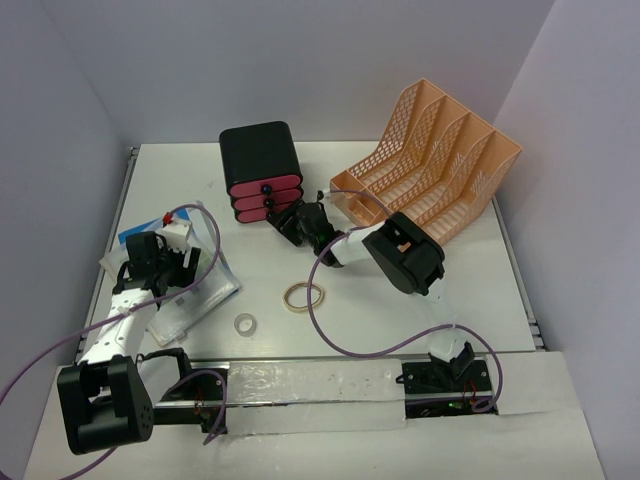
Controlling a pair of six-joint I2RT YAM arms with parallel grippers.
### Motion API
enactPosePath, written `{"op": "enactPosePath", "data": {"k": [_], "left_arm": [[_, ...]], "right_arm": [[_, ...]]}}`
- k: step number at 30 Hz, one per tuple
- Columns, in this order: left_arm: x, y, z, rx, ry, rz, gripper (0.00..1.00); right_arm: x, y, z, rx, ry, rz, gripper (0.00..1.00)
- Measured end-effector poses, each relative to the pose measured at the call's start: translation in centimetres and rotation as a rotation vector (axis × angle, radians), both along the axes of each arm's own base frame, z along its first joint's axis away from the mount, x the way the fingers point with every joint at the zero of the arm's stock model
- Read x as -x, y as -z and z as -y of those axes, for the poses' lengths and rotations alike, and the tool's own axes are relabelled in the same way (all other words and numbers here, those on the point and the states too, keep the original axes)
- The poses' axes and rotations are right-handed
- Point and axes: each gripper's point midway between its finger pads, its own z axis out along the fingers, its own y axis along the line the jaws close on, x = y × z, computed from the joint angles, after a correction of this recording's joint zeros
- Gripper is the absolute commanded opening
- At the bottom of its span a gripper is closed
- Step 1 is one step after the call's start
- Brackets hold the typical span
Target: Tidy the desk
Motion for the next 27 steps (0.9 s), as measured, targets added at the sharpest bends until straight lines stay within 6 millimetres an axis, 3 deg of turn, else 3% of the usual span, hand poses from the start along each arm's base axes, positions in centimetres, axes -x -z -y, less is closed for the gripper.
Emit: {"op": "enactPosePath", "data": {"k": [15,27], "left_arm": [[0.0,0.0,0.0,0.0,0.0,0.0,0.89],[0.0,0.0,0.0,0.0,0.0,0.0,0.89]], "right_arm": [[-1.2,-1.4,-0.7,-0.092,0.037,0.015,0.56],[-2.0,-0.8,-0.8,-0.118,0.064,-0.003,0.5]]}}
